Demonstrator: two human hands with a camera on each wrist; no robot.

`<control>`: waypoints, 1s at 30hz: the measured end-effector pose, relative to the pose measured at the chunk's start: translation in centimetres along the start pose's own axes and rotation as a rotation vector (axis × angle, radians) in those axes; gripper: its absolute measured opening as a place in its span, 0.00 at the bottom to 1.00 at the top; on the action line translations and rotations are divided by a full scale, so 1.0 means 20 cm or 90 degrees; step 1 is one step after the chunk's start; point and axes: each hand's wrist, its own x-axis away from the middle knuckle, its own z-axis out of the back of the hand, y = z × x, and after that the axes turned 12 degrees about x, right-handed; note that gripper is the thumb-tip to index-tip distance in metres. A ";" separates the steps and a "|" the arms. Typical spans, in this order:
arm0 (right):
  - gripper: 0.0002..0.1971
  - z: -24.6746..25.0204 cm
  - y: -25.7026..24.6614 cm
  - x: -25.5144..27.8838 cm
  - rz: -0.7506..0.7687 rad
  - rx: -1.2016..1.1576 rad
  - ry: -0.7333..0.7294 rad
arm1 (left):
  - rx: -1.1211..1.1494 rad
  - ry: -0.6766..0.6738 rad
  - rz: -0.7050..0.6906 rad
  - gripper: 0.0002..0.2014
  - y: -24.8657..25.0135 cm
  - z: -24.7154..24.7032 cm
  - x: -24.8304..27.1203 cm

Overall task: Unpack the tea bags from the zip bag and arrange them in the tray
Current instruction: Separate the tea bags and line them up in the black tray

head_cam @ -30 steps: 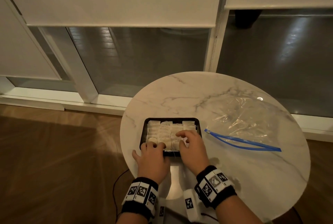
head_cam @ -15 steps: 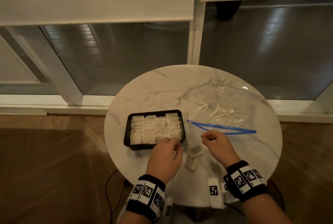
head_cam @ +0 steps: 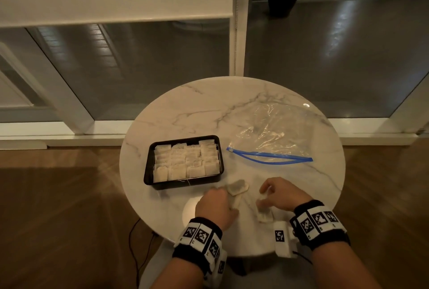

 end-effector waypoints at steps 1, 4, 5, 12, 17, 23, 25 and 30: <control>0.20 0.00 0.01 0.00 0.007 0.009 -0.013 | -0.005 -0.003 -0.002 0.23 0.00 0.00 0.00; 0.21 -0.02 0.00 0.00 0.021 0.049 -0.010 | -0.032 0.002 -0.003 0.27 0.02 0.00 0.01; 0.20 -0.03 0.00 0.00 0.023 0.060 0.001 | -0.040 0.006 -0.004 0.26 0.02 0.00 0.01; 0.16 -0.04 0.01 -0.03 0.043 0.035 0.026 | -0.052 0.039 -0.027 0.18 0.01 -0.02 0.03; 0.10 -0.05 0.04 -0.01 0.060 -0.105 0.080 | 0.085 0.051 -0.031 0.17 -0.01 0.01 0.01; 0.14 -0.01 -0.05 0.07 0.141 -0.440 0.088 | 0.366 0.001 -0.072 0.12 -0.01 0.04 -0.01; 0.14 0.00 -0.11 0.09 0.169 -0.525 0.088 | 0.456 0.002 -0.084 0.11 0.01 0.06 0.00; 0.10 0.02 -0.24 0.13 0.207 -0.640 0.083 | 0.605 0.075 -0.101 0.04 0.04 0.12 0.00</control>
